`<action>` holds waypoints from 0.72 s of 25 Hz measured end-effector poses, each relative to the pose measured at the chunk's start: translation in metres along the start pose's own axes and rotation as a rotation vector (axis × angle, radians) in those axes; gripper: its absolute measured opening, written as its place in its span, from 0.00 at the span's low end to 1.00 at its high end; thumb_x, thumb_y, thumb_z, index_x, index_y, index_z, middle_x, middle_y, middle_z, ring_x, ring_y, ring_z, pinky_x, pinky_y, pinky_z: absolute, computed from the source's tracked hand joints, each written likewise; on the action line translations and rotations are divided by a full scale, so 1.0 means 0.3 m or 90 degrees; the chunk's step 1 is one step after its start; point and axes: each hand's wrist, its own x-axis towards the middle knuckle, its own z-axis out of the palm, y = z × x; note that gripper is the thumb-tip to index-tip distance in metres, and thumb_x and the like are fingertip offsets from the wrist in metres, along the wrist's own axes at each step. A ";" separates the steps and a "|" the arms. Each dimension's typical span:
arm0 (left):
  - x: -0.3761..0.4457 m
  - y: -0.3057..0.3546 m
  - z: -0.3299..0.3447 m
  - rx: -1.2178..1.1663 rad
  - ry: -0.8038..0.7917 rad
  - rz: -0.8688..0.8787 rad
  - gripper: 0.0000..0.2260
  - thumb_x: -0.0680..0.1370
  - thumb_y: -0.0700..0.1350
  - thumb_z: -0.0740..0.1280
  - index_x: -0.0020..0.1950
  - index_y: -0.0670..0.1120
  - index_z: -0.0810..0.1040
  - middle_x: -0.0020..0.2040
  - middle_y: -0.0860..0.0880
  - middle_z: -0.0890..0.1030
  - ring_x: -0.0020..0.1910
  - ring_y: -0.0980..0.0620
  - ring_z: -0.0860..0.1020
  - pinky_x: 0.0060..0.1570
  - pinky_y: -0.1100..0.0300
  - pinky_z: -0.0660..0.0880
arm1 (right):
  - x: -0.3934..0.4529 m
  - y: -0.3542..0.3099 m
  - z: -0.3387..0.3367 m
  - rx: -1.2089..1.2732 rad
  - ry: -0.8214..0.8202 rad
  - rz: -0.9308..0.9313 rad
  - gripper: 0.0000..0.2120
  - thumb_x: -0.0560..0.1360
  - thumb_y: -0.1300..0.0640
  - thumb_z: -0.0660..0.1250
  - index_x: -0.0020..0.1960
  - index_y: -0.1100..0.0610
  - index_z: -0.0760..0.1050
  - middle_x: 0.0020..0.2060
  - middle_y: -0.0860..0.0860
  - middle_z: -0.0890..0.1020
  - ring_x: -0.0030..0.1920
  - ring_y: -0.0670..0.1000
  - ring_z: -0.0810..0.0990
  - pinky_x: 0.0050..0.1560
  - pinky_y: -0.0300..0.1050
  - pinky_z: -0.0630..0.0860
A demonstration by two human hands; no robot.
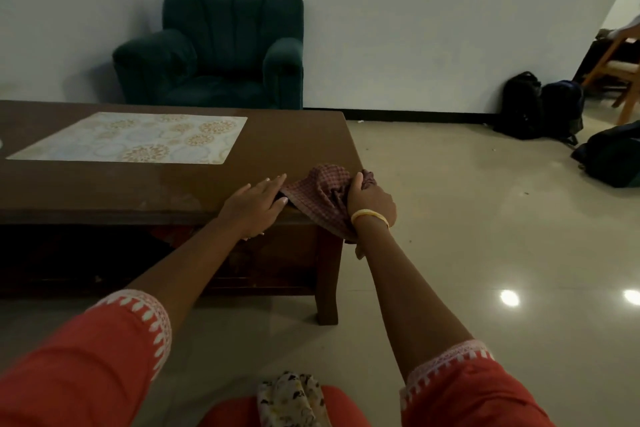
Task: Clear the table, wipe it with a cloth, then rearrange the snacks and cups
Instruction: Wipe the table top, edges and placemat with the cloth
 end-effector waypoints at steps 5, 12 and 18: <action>0.032 -0.078 -0.083 -0.065 -0.025 0.048 0.21 0.82 0.53 0.54 0.75 0.60 0.59 0.75 0.52 0.66 0.71 0.46 0.68 0.65 0.50 0.66 | -0.146 0.044 0.114 -0.010 0.223 -0.172 0.25 0.79 0.43 0.53 0.55 0.60 0.79 0.55 0.58 0.80 0.57 0.62 0.77 0.60 0.55 0.69; 0.015 -0.103 -0.033 -0.150 0.092 -0.002 0.11 0.79 0.45 0.63 0.59 0.45 0.81 0.55 0.42 0.83 0.51 0.44 0.80 0.50 0.53 0.75 | -0.263 -0.070 0.251 0.033 0.233 -0.532 0.19 0.74 0.43 0.61 0.50 0.56 0.81 0.49 0.52 0.84 0.53 0.55 0.80 0.58 0.51 0.69; 0.007 -0.092 -0.024 -0.137 0.149 0.079 0.17 0.81 0.48 0.58 0.71 0.56 0.70 0.70 0.52 0.73 0.68 0.51 0.72 0.60 0.53 0.73 | -0.066 0.199 0.187 -0.103 0.356 -0.673 0.23 0.73 0.41 0.62 0.59 0.55 0.79 0.54 0.56 0.81 0.56 0.60 0.76 0.53 0.53 0.70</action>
